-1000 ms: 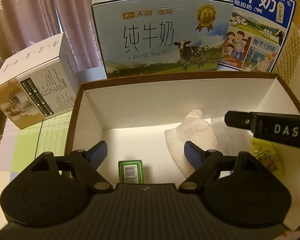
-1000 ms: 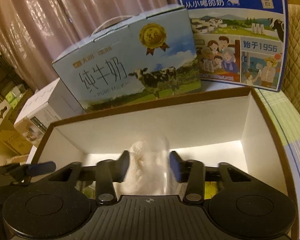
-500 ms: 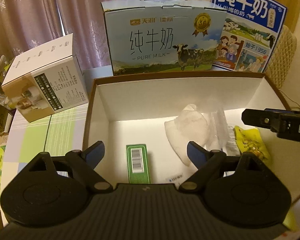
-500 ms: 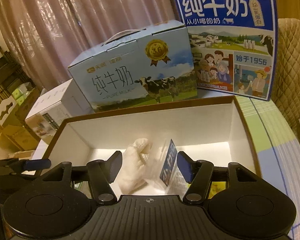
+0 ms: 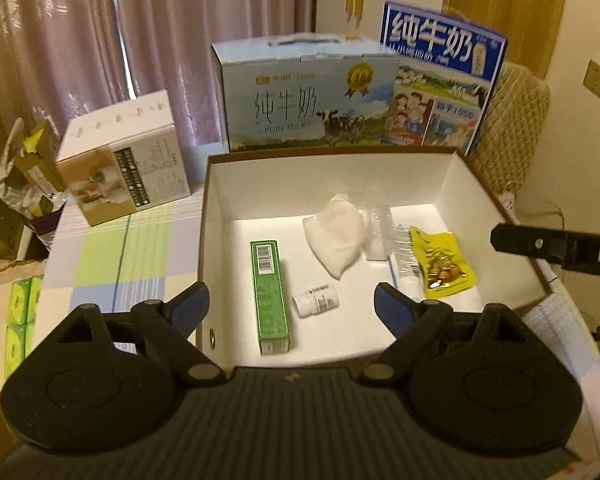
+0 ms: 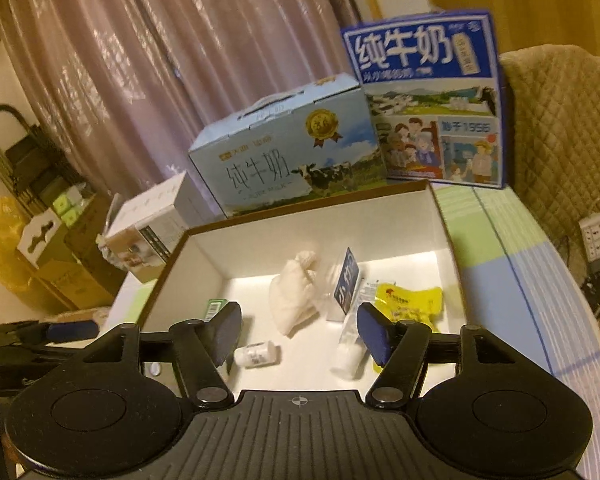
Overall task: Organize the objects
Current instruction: 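Withdraw both open tools from the brown box toward the table items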
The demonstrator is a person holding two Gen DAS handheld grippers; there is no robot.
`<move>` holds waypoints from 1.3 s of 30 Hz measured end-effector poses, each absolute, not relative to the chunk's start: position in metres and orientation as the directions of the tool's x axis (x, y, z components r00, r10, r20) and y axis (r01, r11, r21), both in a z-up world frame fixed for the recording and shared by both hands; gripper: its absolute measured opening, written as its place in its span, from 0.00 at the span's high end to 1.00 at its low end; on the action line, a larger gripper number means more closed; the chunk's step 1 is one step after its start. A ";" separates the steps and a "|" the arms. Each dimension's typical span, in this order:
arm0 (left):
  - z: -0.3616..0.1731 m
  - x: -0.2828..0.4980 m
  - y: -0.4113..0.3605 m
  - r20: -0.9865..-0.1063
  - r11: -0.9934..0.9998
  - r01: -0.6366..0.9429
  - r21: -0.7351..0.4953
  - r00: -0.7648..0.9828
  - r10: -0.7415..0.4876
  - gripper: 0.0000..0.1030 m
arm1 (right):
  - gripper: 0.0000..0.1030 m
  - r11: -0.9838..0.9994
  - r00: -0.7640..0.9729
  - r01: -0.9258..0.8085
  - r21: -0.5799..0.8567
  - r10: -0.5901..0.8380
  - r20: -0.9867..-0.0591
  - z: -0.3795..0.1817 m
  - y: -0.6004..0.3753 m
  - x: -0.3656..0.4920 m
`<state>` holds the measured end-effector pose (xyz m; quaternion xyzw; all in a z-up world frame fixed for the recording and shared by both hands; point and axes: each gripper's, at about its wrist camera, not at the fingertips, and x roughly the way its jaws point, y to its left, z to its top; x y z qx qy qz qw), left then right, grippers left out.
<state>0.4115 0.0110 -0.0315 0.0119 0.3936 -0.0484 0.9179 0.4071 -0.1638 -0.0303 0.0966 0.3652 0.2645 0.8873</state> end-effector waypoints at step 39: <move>-0.093 0.307 0.022 -0.783 0.991 -0.045 -0.129 0.618 -0.074 0.15 | 0.40 0.848 0.489 -0.473 0.240 0.479 -0.729 -0.100 -0.199 0.312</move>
